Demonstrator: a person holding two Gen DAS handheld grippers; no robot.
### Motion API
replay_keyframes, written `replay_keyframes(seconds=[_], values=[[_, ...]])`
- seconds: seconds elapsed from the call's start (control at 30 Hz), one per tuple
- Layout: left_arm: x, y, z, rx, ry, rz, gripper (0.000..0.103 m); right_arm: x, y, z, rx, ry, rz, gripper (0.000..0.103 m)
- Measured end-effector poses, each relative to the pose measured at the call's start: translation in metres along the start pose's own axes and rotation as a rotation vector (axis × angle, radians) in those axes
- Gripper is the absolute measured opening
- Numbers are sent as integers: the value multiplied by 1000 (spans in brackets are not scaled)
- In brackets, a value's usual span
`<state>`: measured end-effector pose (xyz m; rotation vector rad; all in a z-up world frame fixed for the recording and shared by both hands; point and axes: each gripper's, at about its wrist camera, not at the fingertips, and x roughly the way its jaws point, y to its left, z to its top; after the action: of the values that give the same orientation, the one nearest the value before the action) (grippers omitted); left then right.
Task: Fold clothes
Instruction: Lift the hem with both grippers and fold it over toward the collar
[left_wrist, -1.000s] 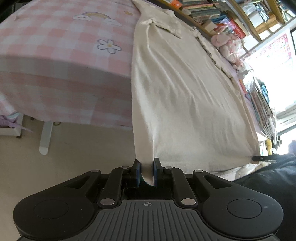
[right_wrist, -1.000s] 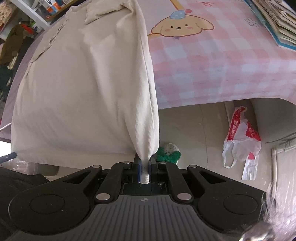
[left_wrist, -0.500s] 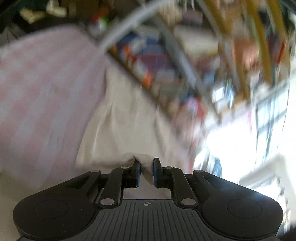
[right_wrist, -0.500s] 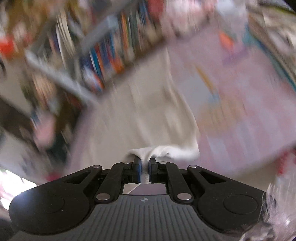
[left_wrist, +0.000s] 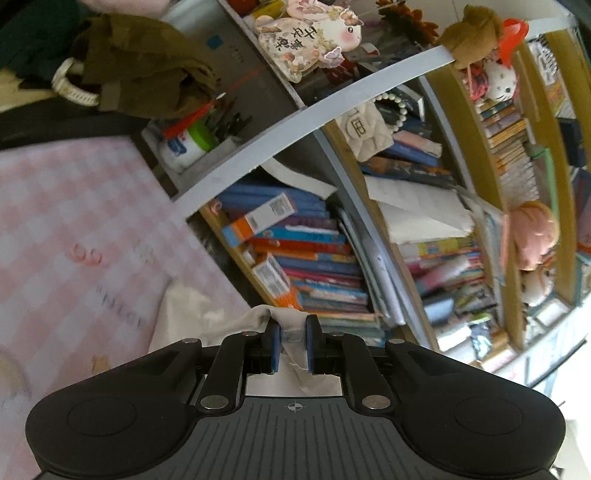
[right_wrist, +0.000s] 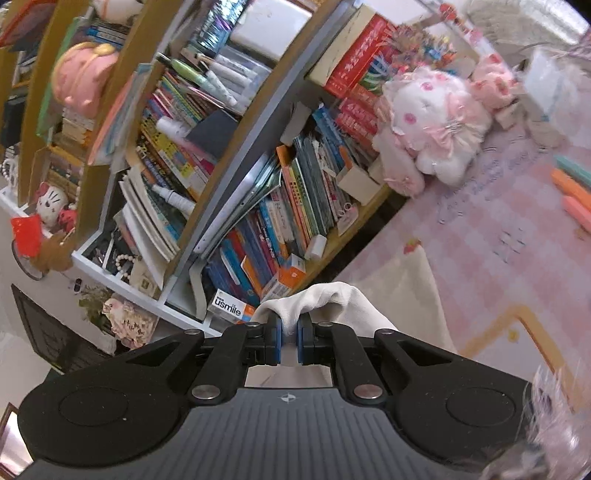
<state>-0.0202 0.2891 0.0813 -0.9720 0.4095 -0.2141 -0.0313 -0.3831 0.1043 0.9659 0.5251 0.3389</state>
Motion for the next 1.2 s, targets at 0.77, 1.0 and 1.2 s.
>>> replay_keyframes(seconds=[0.77, 1.0, 1.2], values=[[169, 51, 7, -42, 94, 215, 12, 157, -78, 48, 110, 75, -179, 7], [204, 87, -3, -68, 186, 326, 13, 189, -114, 32, 149, 120, -327, 7], [210, 88, -5, -38, 213, 347, 16, 195, -121, 30, 146, 137, -370, 13]])
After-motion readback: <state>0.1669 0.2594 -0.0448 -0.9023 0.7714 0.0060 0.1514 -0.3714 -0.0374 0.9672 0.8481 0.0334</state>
